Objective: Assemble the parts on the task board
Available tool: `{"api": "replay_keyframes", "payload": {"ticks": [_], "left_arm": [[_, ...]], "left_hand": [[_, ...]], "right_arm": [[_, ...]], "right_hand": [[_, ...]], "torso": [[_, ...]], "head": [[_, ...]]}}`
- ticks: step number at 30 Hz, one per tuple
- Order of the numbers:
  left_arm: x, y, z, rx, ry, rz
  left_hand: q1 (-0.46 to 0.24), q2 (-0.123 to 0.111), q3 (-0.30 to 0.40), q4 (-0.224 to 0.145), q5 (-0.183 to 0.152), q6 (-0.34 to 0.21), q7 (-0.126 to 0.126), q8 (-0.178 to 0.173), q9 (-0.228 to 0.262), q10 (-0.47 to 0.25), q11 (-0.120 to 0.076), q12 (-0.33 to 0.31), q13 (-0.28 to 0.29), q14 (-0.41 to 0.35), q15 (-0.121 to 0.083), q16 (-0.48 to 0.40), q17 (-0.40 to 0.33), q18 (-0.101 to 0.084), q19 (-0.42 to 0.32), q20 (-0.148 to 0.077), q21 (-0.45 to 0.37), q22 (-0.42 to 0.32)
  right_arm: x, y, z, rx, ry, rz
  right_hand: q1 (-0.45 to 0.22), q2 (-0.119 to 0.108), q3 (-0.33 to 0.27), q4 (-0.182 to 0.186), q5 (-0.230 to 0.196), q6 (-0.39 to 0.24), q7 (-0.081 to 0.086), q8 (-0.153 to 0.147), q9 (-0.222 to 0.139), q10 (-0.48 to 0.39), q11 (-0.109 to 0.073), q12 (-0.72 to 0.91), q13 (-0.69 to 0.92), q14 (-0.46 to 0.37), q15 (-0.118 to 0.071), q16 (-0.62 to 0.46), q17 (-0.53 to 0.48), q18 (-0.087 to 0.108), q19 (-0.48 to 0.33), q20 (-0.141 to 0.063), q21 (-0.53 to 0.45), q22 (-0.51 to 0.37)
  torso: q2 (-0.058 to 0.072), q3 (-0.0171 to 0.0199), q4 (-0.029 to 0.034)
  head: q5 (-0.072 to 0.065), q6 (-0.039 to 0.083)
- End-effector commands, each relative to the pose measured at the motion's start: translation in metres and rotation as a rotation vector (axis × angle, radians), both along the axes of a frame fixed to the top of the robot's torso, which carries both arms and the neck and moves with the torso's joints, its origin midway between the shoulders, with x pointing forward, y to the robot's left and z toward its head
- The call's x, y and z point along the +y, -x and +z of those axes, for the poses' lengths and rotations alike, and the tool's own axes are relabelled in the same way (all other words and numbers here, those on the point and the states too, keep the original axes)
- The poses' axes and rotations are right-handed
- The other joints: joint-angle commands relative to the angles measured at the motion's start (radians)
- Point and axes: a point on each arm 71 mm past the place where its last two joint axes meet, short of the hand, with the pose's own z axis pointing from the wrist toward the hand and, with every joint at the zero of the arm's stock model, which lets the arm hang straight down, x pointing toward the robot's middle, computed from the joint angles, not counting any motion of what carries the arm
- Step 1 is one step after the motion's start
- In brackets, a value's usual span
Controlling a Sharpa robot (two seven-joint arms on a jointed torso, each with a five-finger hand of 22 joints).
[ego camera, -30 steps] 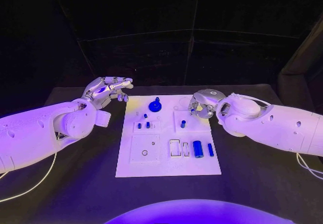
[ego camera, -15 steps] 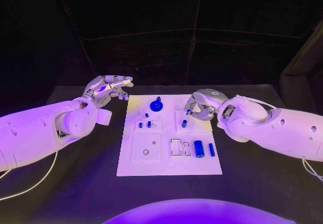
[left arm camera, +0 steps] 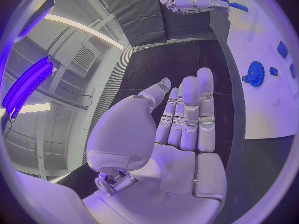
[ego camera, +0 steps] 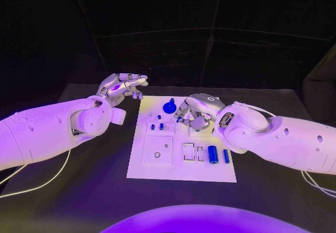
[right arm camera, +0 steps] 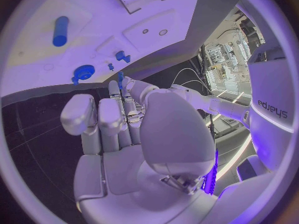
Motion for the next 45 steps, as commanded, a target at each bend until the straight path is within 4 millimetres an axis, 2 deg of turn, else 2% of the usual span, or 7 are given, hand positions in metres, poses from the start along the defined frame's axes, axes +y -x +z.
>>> {"api": "replay_keyframes", "payload": {"ticks": [1, 4, 6, 11, 16, 25, 45], "left_arm": [[-0.002, 0.000, 0.003, -0.025, 0.008, 0.000], [-0.004, 0.000, 0.003, -0.020, 0.010, -0.007], [-0.004, 0.000, 0.002, -0.014, 0.009, -0.011], [-0.005, -0.001, 0.002, -0.009, 0.007, -0.014], [-0.007, -0.001, 0.002, -0.005, 0.005, -0.016], [-0.008, -0.002, 0.001, 0.004, 0.001, -0.018], [-0.009, -0.002, 0.001, 0.012, 0.002, -0.029]], "left_hand": [[0.000, 0.009, -0.002, 0.003, 0.005, -0.006, -0.002, 0.003, -0.001, -0.008, 0.001, 0.004, 0.000, 0.004, 0.005, -0.001, -0.001, 0.013, 0.003, 0.006, -0.004, -0.001], [0.000, 0.009, -0.003, 0.003, 0.005, -0.005, -0.003, 0.003, -0.001, -0.008, 0.001, 0.004, 0.000, 0.004, 0.005, -0.001, -0.001, 0.013, 0.004, 0.006, -0.004, -0.001], [0.000, 0.009, -0.003, 0.003, 0.005, -0.006, -0.002, 0.004, 0.000, -0.008, 0.001, 0.005, 0.000, 0.004, 0.005, -0.001, -0.002, 0.013, 0.004, 0.006, -0.004, -0.002], [-0.001, 0.008, -0.004, 0.003, 0.004, -0.006, -0.002, 0.004, 0.000, -0.008, 0.001, 0.005, 0.000, 0.005, 0.005, -0.001, -0.002, 0.013, 0.004, 0.006, -0.004, -0.002], [-0.001, 0.008, -0.004, 0.004, 0.004, -0.006, -0.002, 0.004, 0.000, -0.008, 0.001, 0.006, 0.000, 0.005, 0.005, -0.001, -0.002, 0.013, 0.005, 0.006, -0.004, -0.002], [0.000, 0.011, -0.003, 0.004, 0.005, -0.006, -0.003, 0.006, 0.000, -0.009, 0.001, 0.008, 0.000, 0.004, 0.005, 0.000, -0.003, 0.013, 0.005, 0.006, -0.005, -0.003], [-0.004, 0.011, -0.006, 0.007, 0.004, -0.007, -0.002, 0.008, 0.000, -0.010, 0.001, 0.010, 0.001, 0.004, 0.006, 0.000, -0.004, 0.013, 0.006, 0.006, -0.006, -0.004]], "right_arm": [[0.011, 0.002, -0.008, 0.031, 0.036, 0.058], [0.021, 0.005, -0.019, 0.073, 0.074, 0.084], [0.026, 0.007, -0.025, 0.093, 0.093, 0.098], [0.035, 0.009, -0.036, 0.118, 0.127, 0.118], [0.040, 0.008, -0.042, 0.127, 0.150, 0.122], [0.046, 0.012, -0.047, 0.128, 0.172, 0.142], [0.051, 0.013, -0.052, 0.130, 0.196, 0.157]], "right_hand": [[-0.004, 0.000, 0.001, -0.005, 0.004, 0.001, 0.004, -0.005, -0.002, 0.004, 0.005, -0.003, 0.001, 0.024, -0.003, 0.003, 0.000, -0.012, -0.001, 0.001, 0.003, 0.000], [-0.009, -0.002, -0.001, -0.005, 0.003, -0.002, 0.006, -0.007, -0.003, 0.000, 0.007, -0.005, 0.001, 0.023, -0.001, 0.003, -0.002, -0.011, -0.004, 0.002, 0.003, 0.000], [-0.012, -0.003, -0.003, -0.005, 0.003, -0.003, 0.006, -0.007, -0.003, -0.001, 0.007, -0.006, 0.001, 0.022, -0.001, 0.004, -0.002, -0.011, -0.005, 0.002, 0.004, 0.000], [-0.013, -0.003, -0.004, -0.005, 0.003, -0.003, 0.006, -0.007, -0.003, -0.001, 0.007, -0.006, 0.001, 0.022, -0.001, 0.004, -0.003, -0.011, -0.005, 0.002, 0.004, 0.000], [-0.013, -0.002, -0.004, -0.006, 0.004, -0.003, 0.006, -0.007, -0.003, -0.001, 0.007, -0.006, 0.001, 0.022, -0.001, 0.006, -0.001, -0.011, -0.005, 0.002, 0.005, 0.001], [-0.015, -0.001, -0.006, -0.007, 0.009, -0.002, 0.006, -0.006, -0.003, 0.001, 0.007, -0.005, 0.002, 0.022, -0.001, 0.007, -0.001, -0.011, -0.006, 0.003, 0.007, 0.003], [-0.016, 0.000, -0.007, -0.009, 0.014, -0.002, 0.006, -0.006, -0.003, 0.002, 0.006, -0.005, 0.002, 0.021, -0.001, 0.008, -0.002, -0.011, -0.007, 0.003, 0.008, 0.005]], "torso": [[-0.001, -0.0005, -0.0030], [0.000, -0.0009, 0.0016], [0.000, -0.0005, -0.0012], [0.001, 0.0007, -0.0011], [0.001, 0.0006, 0.0007], [0.001, 0.0017, -0.0024], [0.001, 0.0009, -0.0016]], "head": [[0.013, -0.005], [0.013, -0.007], [0.019, -0.007], [0.024, -0.010], [0.033, -0.017], [0.051, -0.025], [0.058, -0.028]]}}
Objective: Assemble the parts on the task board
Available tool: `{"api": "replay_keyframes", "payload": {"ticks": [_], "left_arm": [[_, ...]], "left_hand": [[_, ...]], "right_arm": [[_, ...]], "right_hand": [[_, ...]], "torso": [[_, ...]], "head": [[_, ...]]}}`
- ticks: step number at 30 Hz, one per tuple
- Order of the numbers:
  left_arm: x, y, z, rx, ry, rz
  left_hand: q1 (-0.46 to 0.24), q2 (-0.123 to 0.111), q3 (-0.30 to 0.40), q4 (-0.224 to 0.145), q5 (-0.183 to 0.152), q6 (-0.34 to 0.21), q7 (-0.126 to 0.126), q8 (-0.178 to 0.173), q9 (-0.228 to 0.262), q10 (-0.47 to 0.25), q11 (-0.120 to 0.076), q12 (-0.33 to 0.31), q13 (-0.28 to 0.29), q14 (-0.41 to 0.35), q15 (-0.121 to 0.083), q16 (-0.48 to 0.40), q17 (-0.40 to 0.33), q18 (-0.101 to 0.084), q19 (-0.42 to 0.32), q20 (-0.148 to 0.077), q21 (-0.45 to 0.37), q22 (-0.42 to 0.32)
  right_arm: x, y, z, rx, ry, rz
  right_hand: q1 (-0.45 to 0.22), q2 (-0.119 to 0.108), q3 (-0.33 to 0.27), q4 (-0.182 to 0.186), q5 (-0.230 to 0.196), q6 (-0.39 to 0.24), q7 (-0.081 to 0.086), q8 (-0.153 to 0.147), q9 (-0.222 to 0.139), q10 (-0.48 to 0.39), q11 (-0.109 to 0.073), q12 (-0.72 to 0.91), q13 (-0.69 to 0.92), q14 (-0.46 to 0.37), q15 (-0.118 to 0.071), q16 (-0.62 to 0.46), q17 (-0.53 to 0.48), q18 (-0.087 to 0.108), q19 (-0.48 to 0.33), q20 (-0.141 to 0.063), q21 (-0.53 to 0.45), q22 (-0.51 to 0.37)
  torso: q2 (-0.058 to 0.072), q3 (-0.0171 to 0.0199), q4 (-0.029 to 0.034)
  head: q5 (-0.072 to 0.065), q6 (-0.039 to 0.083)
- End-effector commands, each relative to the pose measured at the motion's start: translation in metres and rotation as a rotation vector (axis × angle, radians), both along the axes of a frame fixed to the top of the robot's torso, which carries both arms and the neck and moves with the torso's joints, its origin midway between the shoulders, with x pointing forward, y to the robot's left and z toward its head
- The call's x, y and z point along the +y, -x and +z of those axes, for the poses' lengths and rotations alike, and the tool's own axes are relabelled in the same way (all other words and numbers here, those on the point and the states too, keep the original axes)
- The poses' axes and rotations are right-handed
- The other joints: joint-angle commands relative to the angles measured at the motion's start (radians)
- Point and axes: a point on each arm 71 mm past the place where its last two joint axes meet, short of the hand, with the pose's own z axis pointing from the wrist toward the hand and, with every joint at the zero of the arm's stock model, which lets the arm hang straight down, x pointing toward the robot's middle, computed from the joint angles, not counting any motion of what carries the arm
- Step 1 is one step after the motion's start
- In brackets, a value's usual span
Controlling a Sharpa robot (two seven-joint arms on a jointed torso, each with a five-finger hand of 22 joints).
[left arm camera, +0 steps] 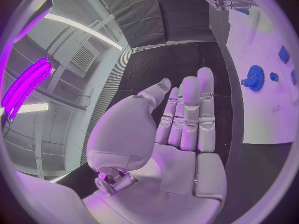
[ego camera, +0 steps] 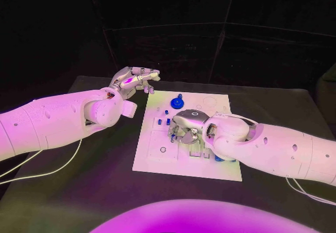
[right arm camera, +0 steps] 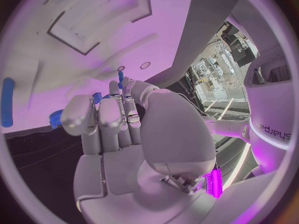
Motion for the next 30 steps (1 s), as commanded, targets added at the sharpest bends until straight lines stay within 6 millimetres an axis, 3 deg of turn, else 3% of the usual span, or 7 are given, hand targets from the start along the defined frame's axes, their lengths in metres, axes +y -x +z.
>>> {"api": "replay_keyframes", "payload": {"ticks": [1, 30], "left_arm": [[-0.0020, -0.0001, 0.0014, -0.003, 0.006, -0.016], [0.0001, -0.0001, 0.0008, 0.006, 0.005, -0.021]], "left_hand": [[0.000, 0.007, -0.003, 0.004, 0.004, -0.007, -0.002, 0.004, 0.000, -0.007, -0.002, 0.006, 0.000, 0.004, 0.006, 0.000, -0.001, 0.013, 0.002, 0.003, -0.006, -0.001], [-0.002, 0.007, -0.005, 0.007, 0.004, -0.009, -0.002, 0.005, 0.000, -0.009, -0.002, 0.007, 0.000, 0.004, 0.006, 0.001, -0.002, 0.013, 0.003, 0.003, -0.008, -0.002]], "right_arm": [[0.0012, 0.0004, -0.0012, -0.001, 0.019, 0.011], [0.0050, 0.0012, -0.0066, 0.020, 0.058, 0.016]], "right_hand": [[-0.008, 0.000, -0.001, -0.003, 0.003, -0.002, 0.006, -0.001, 0.001, 0.002, 0.006, -0.004, 0.001, 0.021, -0.001, 0.005, 0.000, -0.011, -0.007, 0.003, 0.004, 0.001], [-0.013, -0.002, -0.004, -0.006, 0.009, -0.007, 0.007, -0.003, -0.001, -0.003, 0.008, -0.007, 0.001, 0.019, 0.000, 0.003, -0.006, -0.010, -0.012, 0.003, 0.002, -0.004]], "torso": [[0.001, 0.0001, 0.0002], [0.000, -0.0002, 0.0001]], "head": [[0.001, 0.000], [0.002, -0.007]]}}
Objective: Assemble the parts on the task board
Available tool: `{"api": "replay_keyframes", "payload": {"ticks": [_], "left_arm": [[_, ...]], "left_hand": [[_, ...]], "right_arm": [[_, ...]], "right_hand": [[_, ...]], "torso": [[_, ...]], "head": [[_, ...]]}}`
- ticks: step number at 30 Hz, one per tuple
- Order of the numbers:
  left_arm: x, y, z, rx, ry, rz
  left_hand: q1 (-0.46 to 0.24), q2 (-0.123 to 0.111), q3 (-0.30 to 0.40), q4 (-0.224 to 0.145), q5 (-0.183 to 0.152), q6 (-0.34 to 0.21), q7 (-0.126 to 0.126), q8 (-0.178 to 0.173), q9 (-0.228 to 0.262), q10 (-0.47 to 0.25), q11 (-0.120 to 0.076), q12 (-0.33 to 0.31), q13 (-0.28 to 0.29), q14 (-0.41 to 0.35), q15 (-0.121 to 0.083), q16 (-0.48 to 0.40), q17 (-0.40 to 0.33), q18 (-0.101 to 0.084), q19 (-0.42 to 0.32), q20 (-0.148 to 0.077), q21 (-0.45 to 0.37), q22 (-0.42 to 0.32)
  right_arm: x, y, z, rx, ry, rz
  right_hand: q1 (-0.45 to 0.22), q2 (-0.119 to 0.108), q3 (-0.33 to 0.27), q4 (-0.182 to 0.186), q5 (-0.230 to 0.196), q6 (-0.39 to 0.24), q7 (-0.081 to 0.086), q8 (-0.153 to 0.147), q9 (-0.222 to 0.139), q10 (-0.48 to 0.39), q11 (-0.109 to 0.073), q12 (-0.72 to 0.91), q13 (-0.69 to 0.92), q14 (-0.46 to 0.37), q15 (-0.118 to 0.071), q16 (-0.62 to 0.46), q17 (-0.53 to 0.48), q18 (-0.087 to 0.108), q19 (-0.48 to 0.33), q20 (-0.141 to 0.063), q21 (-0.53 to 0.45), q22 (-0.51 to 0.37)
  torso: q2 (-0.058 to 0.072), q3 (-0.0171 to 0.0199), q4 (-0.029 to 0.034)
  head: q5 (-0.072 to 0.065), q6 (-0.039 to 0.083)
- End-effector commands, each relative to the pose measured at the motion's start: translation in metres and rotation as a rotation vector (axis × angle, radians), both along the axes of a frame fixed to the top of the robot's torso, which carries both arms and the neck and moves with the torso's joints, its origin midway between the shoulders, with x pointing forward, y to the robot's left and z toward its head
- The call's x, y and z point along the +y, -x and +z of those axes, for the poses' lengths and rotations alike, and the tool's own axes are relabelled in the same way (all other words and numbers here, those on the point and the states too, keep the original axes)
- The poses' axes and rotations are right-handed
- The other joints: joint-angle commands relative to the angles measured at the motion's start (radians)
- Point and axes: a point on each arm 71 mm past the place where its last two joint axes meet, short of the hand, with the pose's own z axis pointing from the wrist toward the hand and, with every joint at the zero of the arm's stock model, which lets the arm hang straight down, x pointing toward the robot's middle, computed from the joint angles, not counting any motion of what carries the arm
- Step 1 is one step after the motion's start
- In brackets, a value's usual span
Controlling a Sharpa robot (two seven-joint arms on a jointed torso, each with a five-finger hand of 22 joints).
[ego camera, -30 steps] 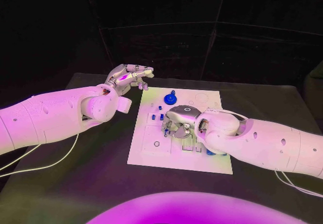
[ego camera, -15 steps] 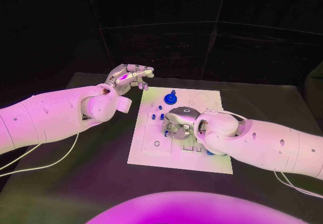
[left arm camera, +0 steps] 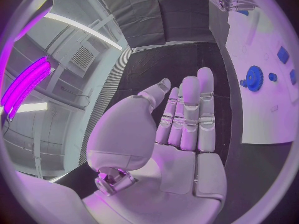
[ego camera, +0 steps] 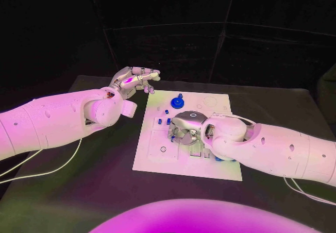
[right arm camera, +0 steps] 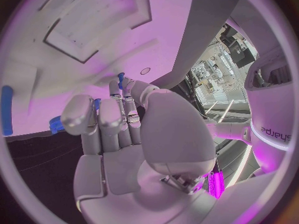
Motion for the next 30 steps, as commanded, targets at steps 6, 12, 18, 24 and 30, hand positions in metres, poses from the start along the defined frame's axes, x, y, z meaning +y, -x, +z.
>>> {"api": "replay_keyframes", "payload": {"ticks": [6, 12, 18, 24, 30], "left_arm": [[-0.0013, 0.0001, 0.0014, -0.001, 0.007, -0.017], [-0.0011, 0.0003, 0.0013, 0.001, 0.008, -0.021], [0.0000, 0.0001, 0.0011, 0.002, 0.007, -0.021], [0.0003, -0.0001, 0.0011, 0.003, 0.007, -0.021], [0.0008, -0.0006, 0.0009, 0.003, 0.007, -0.022]], "left_hand": [[-0.002, 0.007, -0.003, 0.004, 0.004, -0.009, -0.002, 0.005, 0.000, -0.006, 0.002, 0.004, 0.000, 0.004, 0.006, 0.001, -0.001, 0.013, 0.003, 0.003, -0.003, -0.001], [-0.003, 0.006, -0.004, 0.004, 0.004, -0.010, -0.002, 0.005, 0.000, -0.006, 0.002, 0.004, 0.000, 0.004, 0.006, 0.001, -0.002, 0.013, 0.003, 0.003, -0.004, -0.002], [-0.003, 0.006, -0.004, 0.005, 0.004, -0.010, -0.002, 0.005, 0.000, -0.007, 0.002, 0.004, 0.000, 0.004, 0.006, 0.001, -0.002, 0.013, 0.003, 0.003, -0.004, -0.002], [-0.003, 0.005, -0.005, 0.005, 0.004, -0.010, -0.002, 0.006, 0.000, -0.007, 0.002, 0.005, 0.000, 0.003, 0.006, 0.001, -0.002, 0.013, 0.003, 0.004, -0.004, -0.002], [-0.003, 0.005, -0.005, 0.005, 0.004, -0.010, -0.002, 0.006, 0.000, -0.007, 0.002, 0.005, 0.000, 0.003, 0.006, 0.001, -0.002, 0.013, 0.003, 0.004, -0.004, -0.002]], "right_arm": [[0.0017, 0.0000, -0.0030, 0.007, 0.020, 0.009], [0.0016, -0.0001, -0.0036, 0.013, 0.009, 0.012], [0.0004, -0.0003, -0.0030, 0.012, -0.006, 0.011], [-0.0002, -0.0002, -0.0021, 0.009, -0.022, 0.011], [-0.0004, 0.0004, -0.0016, 0.020, -0.038, 0.018]], "right_hand": [[-0.040, -0.020, -0.013, -0.006, 0.011, -0.070, 0.033, -0.008, -0.008, -0.094, 0.033, -0.011, -0.006, 0.014, 0.020, 0.009, -0.007, -0.006, -0.031, 0.014, -0.015, -0.031], [-0.050, -0.024, -0.021, -0.004, 0.017, -0.079, 0.037, -0.005, -0.007, -0.109, 0.039, -0.005, -0.004, 0.013, 0.024, 0.011, -0.008, -0.005, -0.036, 0.020, -0.016, -0.032], [-0.052, -0.022, -0.024, -0.004, 0.020, -0.079, 0.035, -0.004, -0.006, -0.103, 0.037, 0.001, -0.003, 0.012, 0.024, 0.013, -0.009, -0.005, -0.036, 0.021, -0.014, -0.029], [-0.050, -0.018, -0.026, -0.006, 0.023, -0.076, 0.033, -0.001, -0.004, -0.089, 0.033, 0.011, 0.000, 0.011, 0.022, 0.012, -0.013, -0.005, -0.033, 0.022, -0.007, -0.020], [-0.063, -0.030, -0.041, -0.004, 0.035, -0.091, 0.036, -0.006, -0.006, -0.094, 0.035, 0.012, -0.003, 0.009, 0.024, 0.014, -0.016, -0.005, -0.034, 0.022, -0.005, -0.019]], "torso": [[0.000, -0.0006, -0.0004], [0.000, -0.0005, -0.0005], [0.000, -0.0004, 0.0003], [0.000, -0.0001, -0.0005], [0.000, 0.0001, -0.0009]], "head": [[0.000, 0.000], [0.000, -0.001], [0.000, -0.001], [-0.001, -0.002], [-0.002, -0.002]]}}
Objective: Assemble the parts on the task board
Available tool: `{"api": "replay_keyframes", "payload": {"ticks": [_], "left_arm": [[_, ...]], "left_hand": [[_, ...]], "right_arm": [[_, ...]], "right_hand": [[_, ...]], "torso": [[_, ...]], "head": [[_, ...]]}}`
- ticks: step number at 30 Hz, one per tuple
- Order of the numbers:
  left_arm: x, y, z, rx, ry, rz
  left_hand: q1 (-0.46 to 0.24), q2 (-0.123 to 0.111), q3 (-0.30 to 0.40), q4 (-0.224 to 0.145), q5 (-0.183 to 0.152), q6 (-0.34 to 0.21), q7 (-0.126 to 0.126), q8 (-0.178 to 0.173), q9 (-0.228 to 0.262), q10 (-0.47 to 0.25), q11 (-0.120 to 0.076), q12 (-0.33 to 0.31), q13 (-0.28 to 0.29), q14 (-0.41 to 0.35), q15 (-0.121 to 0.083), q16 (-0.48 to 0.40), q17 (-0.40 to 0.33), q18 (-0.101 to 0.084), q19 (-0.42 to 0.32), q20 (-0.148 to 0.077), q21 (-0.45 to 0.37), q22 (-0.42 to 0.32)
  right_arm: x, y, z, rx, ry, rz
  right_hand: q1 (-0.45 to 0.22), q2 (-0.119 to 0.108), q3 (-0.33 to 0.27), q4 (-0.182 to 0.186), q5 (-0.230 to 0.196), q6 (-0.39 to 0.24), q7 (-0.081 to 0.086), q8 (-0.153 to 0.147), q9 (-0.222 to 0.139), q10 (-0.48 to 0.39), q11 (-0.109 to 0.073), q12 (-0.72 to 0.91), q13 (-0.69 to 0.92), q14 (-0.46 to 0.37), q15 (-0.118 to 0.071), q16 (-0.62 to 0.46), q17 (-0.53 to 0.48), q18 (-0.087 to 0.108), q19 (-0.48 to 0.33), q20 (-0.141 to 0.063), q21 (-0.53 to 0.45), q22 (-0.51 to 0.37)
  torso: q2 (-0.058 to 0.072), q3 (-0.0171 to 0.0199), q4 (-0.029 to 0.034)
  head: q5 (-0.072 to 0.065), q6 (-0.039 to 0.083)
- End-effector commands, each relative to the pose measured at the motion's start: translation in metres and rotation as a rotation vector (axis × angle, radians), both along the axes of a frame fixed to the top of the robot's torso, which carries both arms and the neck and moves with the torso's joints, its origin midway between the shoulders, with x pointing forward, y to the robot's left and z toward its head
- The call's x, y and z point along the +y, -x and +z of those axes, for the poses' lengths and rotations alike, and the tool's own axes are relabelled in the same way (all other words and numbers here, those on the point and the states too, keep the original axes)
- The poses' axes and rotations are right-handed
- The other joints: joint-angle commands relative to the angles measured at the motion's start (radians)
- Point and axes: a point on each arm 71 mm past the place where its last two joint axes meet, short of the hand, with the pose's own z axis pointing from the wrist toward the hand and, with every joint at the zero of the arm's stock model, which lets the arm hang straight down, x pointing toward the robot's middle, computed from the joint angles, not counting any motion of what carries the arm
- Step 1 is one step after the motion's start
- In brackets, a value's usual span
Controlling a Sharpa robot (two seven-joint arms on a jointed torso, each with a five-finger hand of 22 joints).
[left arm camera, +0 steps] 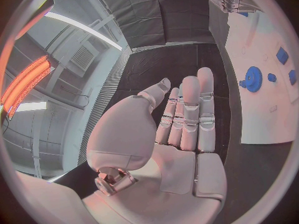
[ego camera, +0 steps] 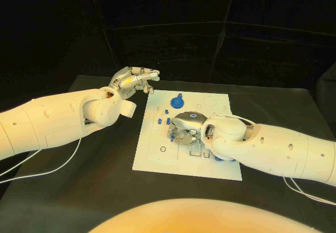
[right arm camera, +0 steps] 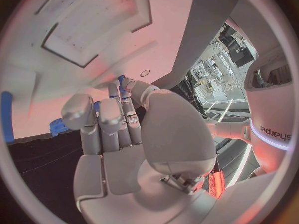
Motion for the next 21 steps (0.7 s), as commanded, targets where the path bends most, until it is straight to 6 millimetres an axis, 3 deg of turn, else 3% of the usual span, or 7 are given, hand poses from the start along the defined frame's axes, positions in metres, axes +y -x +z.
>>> {"api": "replay_keyframes", "payload": {"ticks": [1, 15, 19, 21], "left_arm": [[-0.0006, -0.0006, 0.0013, -0.004, 0.006, -0.015], [0.0045, -0.0029, 0.0006, 0.000, 0.000, -0.006], [0.0048, -0.0031, 0.0005, 0.000, 0.000, -0.006], [0.0050, -0.0031, 0.0005, 0.000, 0.000, -0.006]], "left_hand": [[-0.003, 0.005, -0.002, 0.002, 0.004, -0.007, 0.002, 0.006, 0.000, -0.007, 0.002, 0.005, 0.000, 0.003, 0.006, 0.001, -0.001, 0.013, 0.003, 0.004, -0.004, -0.001], [-0.005, 0.004, -0.005, 0.003, 0.004, -0.008, 0.003, 0.007, 0.000, -0.009, 0.002, 0.007, 0.000, 0.003, 0.007, 0.001, -0.002, 0.013, 0.004, 0.004, -0.006, -0.002], [-0.005, 0.004, -0.005, 0.003, 0.004, -0.008, 0.003, 0.007, 0.000, -0.009, 0.002, 0.007, 0.000, 0.003, 0.007, 0.001, -0.002, 0.013, 0.004, 0.004, -0.006, -0.002], [-0.005, 0.004, -0.005, 0.003, 0.004, -0.008, 0.003, 0.007, 0.000, -0.009, 0.002, 0.007, 0.000, 0.003, 0.007, 0.001, -0.002, 0.013, 0.004, 0.004, -0.006, -0.002]], "right_arm": [[0.0011, 0.0013, 0.0021, 0.007, -0.030, 0.014], [-0.0023, 0.0024, 0.0024, 0.021, -0.044, 0.024], [-0.0046, 0.0001, 0.0041, -0.001, -0.066, 0.000], [-0.0066, -0.0016, 0.0060, -0.023, -0.089, -0.020]], "right_hand": [[-0.020, -0.007, -0.018, 0.003, 0.022, -0.015, 0.002, -0.001, -0.001, 0.000, 0.004, 0.003, -0.002, 0.010, 0.008, 0.008, -0.002, -0.005, -0.005, 0.001, 0.007, 0.002], [-0.036, -0.022, -0.045, 0.007, 0.047, -0.039, -0.002, 0.000, -0.001, -0.011, 0.004, 0.003, -0.003, 0.011, 0.008, 0.015, 0.001, -0.004, -0.010, 0.002, 0.005, -0.002], [-0.037, -0.024, -0.056, 0.006, 0.049, -0.047, 0.002, 0.000, -0.001, -0.043, 0.010, -0.008, -0.005, 0.006, 0.012, 0.008, -0.013, 0.000, -0.022, 0.005, -0.010, -0.025], [-0.034, -0.023, -0.065, 0.004, 0.045, -0.056, 0.007, 0.000, -0.001, -0.074, 0.017, -0.015, -0.005, -0.011, 0.017, -0.022, -0.059, 0.011, -0.051, 0.009, -0.047, -0.082]], "torso": [[0.000, 0.0001, -0.0001], [0.000, 0.0001, -0.0002], [-0.001, -0.0001, -0.0004], [0.000, 0.0003, -0.0005]], "head": [[0.000, 0.001], [-0.002, 0.002], [-0.005, 0.005], [-0.006, 0.006]]}}
